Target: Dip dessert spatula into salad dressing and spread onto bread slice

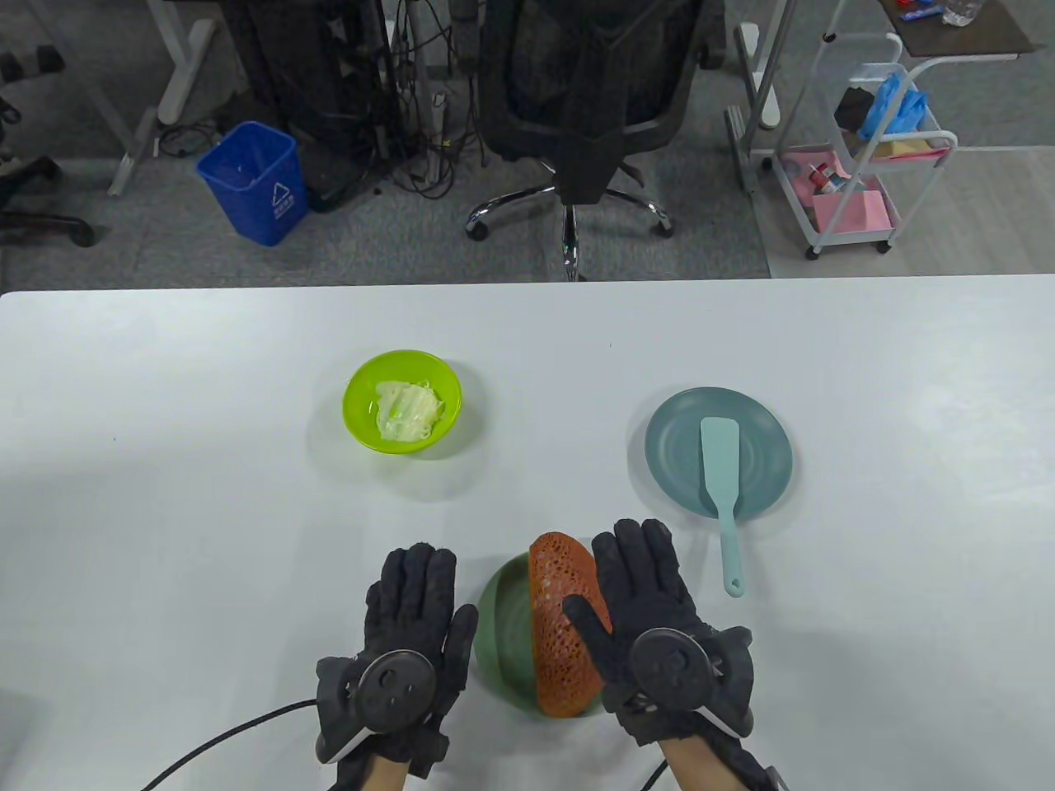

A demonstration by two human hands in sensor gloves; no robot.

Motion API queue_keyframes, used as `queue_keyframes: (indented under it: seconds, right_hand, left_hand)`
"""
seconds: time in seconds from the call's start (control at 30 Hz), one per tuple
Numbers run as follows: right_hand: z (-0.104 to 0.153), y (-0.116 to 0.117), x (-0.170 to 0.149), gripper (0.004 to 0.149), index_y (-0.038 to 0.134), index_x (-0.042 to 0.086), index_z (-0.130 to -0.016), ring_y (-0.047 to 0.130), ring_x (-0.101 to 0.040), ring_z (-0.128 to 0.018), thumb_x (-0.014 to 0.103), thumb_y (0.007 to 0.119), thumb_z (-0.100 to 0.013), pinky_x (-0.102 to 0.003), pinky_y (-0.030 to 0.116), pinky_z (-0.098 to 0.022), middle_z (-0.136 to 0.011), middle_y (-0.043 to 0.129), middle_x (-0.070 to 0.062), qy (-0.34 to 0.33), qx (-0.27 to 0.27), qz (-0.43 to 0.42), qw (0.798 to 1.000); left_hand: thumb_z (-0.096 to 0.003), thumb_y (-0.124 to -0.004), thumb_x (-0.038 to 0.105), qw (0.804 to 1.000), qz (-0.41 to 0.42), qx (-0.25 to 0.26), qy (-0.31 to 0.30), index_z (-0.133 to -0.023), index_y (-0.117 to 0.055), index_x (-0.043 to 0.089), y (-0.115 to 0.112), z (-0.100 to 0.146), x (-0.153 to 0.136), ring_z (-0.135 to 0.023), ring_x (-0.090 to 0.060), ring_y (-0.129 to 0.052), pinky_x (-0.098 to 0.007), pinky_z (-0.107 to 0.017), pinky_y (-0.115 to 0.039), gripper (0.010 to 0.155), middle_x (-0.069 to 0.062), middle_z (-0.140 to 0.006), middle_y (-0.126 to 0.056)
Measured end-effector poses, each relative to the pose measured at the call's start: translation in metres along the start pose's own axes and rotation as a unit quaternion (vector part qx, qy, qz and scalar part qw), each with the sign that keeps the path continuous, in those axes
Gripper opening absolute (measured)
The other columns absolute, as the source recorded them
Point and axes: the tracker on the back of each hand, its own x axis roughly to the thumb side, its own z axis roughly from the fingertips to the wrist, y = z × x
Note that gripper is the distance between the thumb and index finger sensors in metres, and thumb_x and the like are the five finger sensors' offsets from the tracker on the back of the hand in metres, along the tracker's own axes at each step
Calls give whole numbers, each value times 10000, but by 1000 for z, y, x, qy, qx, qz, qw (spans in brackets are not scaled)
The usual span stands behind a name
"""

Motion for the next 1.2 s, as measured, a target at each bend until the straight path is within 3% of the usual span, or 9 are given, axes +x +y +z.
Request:
queue_keyframes:
  seconds: [0.5, 1.2]
  right_hand:
    - [17, -5, -15, 618, 510, 190, -1105, 265, -381, -1081, 533, 569, -594, -520, 419, -770, -1166, 388, -110, 51, -2, -20, 999]
    - [17, -6, -20, 621, 510, 193, -1102, 258, -379, -1078, 536, 574, -588, -522, 411, -768, -1163, 386, -110, 58, -14, -32, 998]
  left_hand:
    - [-654, -425, 478, 1000, -8, 0, -4, -1201, -382, 60, -1, 0, 1, -1095, -565, -350, -689, -728, -376, 691, -271, -1210, -336]
    - [-654, -432, 485, 1000, -12, -13, -3, -1201, -378, 61, -6, 1, 4, -1094, -566, -344, -686, -727, -368, 695, -273, -1209, -334]
